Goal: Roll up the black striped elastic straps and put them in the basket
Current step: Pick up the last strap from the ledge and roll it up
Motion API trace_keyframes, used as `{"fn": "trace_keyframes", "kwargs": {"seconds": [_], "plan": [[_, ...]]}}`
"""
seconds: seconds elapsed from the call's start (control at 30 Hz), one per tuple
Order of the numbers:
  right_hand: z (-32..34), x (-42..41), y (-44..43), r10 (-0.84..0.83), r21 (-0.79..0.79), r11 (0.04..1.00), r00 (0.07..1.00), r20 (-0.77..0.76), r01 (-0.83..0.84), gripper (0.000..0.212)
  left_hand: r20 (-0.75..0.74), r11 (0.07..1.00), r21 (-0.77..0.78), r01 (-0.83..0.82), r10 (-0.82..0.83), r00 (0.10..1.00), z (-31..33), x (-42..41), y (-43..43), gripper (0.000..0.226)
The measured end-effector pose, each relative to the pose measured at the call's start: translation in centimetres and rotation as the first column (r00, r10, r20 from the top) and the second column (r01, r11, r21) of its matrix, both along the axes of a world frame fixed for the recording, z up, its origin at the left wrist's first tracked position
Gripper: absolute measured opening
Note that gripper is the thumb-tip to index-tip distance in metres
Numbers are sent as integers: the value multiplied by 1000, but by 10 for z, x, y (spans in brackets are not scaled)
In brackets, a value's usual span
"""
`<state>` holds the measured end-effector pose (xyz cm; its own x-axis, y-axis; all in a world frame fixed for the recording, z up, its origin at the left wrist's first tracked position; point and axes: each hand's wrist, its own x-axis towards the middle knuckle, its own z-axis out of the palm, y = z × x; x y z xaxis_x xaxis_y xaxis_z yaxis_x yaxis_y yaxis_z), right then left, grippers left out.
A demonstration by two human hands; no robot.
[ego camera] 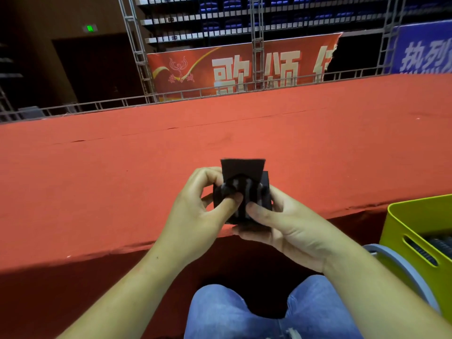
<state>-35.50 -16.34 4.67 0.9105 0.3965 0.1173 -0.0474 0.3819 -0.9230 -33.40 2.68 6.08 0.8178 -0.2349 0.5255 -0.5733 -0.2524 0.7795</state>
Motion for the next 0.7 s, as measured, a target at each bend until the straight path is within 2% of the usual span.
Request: {"fn": "trace_keyframes", "kwargs": {"seconds": [0.27,0.4,0.53,0.7], "plan": [[1,-3,3,-95,-132,987,995,1,95,40,-12,997,78,2,-1,1000,5,0,3,27],[1,-3,4,-99,-173,980,995,19,101,34,6,995,96,7,-7,1000,11,-1,2,20],[2,-5,6,-99,-187,977,994,44,105,45,0,995,102,0,0,1000,15,0,2,16],[2,-5,5,-98,-191,976,993,58,107,44,-30,995,103,5,-2,1000,20,0,2,9]]}}
